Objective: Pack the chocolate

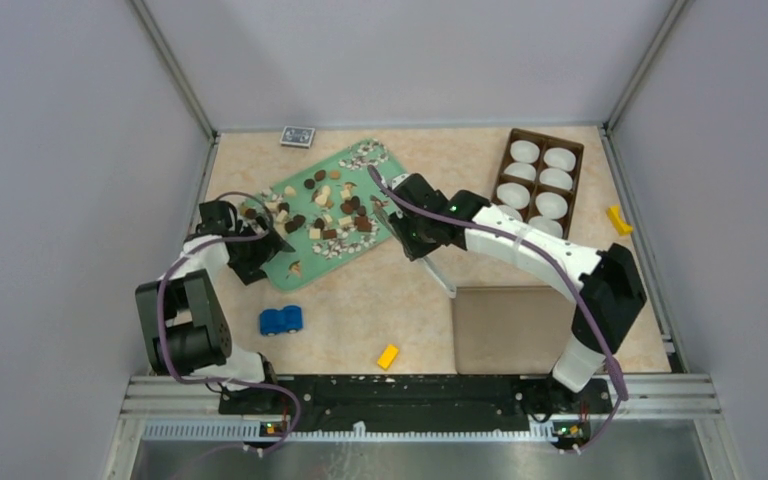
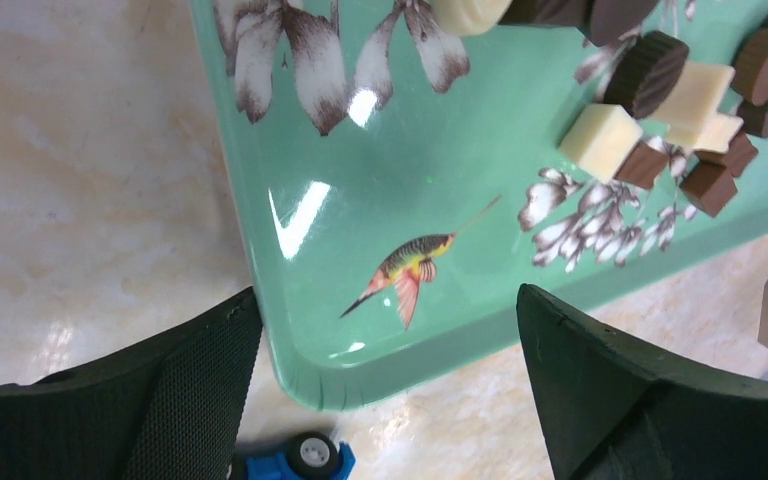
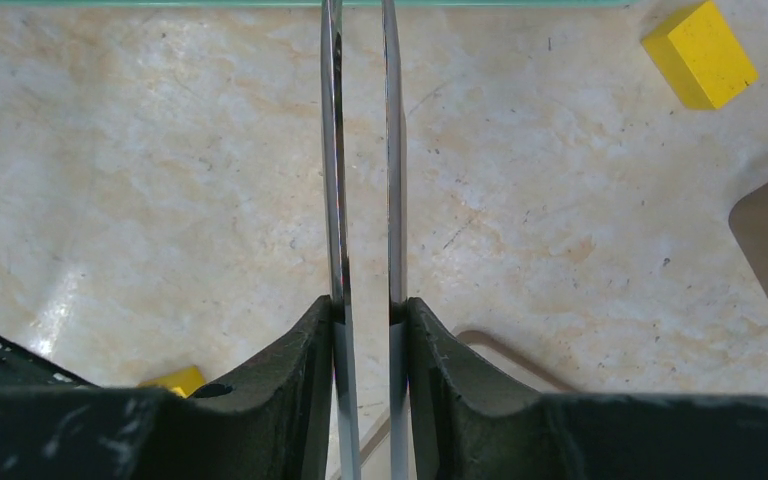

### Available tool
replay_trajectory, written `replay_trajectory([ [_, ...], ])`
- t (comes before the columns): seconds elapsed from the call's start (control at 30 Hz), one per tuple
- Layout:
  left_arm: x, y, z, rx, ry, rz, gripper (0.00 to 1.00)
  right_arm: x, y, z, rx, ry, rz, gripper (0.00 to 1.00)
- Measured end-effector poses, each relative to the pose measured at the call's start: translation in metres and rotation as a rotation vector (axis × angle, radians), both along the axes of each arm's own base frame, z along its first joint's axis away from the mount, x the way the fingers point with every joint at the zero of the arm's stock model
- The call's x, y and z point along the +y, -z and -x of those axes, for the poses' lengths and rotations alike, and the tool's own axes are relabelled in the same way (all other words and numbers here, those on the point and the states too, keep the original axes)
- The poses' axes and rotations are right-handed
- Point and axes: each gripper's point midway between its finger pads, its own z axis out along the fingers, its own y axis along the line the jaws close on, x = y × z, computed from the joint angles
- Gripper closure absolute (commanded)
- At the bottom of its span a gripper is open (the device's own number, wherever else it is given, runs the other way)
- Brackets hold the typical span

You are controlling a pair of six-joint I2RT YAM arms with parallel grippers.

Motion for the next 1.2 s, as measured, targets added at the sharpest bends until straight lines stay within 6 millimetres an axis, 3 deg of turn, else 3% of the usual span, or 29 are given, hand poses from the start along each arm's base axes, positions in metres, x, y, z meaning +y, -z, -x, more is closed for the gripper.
replay_trajectory([
  [0.1,-0.003,-0.015,0.007,-0.023,0.014,-0.005,0.01,0.000,0.013,-0.004,0.025,0.002,0.058,0.65],
  [0.23,-0.007,-0.053,0.010,-0.114,0.039,-0.019,0.01,0.002,0.024,-0.008,0.048,-0.005,0.105,0.60],
  [0.37,-0.008,-0.083,0.015,-0.186,0.060,-0.049,0.01,0.009,0.027,-0.015,0.052,-0.022,0.129,0.55],
  [0.5,-0.010,-0.100,0.023,-0.218,0.082,-0.067,0.01,0.015,0.028,-0.022,0.049,-0.050,0.145,0.53],
  [0.77,-0.010,-0.120,0.026,-0.244,0.107,-0.089,0.01,0.019,0.040,-0.028,0.048,-0.109,0.194,0.51],
  [1.2,-0.012,-0.122,0.030,-0.240,0.121,-0.088,0.01,0.032,0.062,-0.040,0.062,-0.152,0.229,0.55],
])
